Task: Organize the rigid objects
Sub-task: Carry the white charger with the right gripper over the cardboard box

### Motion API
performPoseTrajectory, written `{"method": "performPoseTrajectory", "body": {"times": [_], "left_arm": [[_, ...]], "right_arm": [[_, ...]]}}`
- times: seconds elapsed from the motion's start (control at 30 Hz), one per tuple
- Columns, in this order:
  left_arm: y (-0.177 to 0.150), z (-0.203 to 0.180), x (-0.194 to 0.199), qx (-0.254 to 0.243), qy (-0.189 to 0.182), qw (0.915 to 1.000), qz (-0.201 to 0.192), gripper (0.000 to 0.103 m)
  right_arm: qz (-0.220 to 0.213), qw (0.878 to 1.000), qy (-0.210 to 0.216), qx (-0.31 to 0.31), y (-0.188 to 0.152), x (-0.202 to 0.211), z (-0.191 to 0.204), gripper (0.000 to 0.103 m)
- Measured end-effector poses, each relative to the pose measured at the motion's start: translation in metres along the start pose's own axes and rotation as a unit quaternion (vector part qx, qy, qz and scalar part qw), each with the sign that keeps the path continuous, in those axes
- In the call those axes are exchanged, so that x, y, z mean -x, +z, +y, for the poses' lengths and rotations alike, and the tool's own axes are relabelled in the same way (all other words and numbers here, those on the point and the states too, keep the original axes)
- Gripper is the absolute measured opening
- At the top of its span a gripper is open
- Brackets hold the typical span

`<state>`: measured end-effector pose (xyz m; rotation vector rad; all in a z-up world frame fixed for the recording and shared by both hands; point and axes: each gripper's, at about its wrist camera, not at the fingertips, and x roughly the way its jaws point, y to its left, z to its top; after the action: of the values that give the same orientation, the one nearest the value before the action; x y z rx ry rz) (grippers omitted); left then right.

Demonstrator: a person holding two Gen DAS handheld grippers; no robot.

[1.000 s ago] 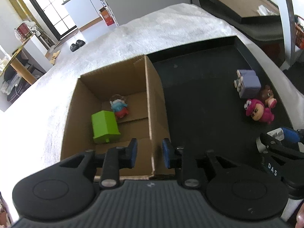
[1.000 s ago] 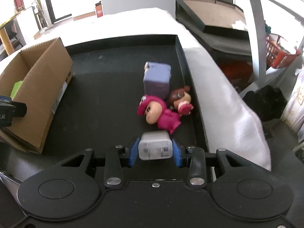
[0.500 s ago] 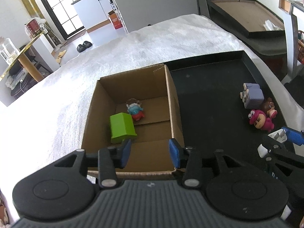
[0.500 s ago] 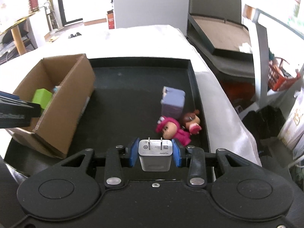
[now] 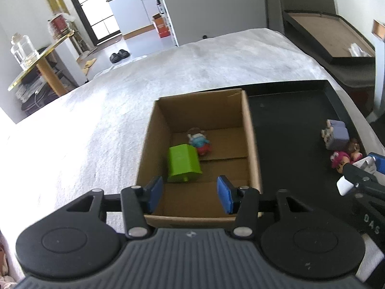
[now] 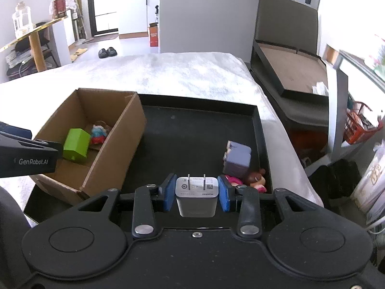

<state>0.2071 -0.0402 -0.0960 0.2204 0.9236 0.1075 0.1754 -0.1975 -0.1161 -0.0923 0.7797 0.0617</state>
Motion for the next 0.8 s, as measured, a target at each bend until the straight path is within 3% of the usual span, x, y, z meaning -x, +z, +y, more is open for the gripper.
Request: {"method": "performPoseTrajectory", "body": {"times": [0.8], "left_arm": [[-0.003,0.066,-0.030,0.070,-0.004,0.9974,0.014,0.050]], "right_arm": [[-0.013,0.998,0.032,0.057,0.046,-0.003,0.067,0.037]]}}
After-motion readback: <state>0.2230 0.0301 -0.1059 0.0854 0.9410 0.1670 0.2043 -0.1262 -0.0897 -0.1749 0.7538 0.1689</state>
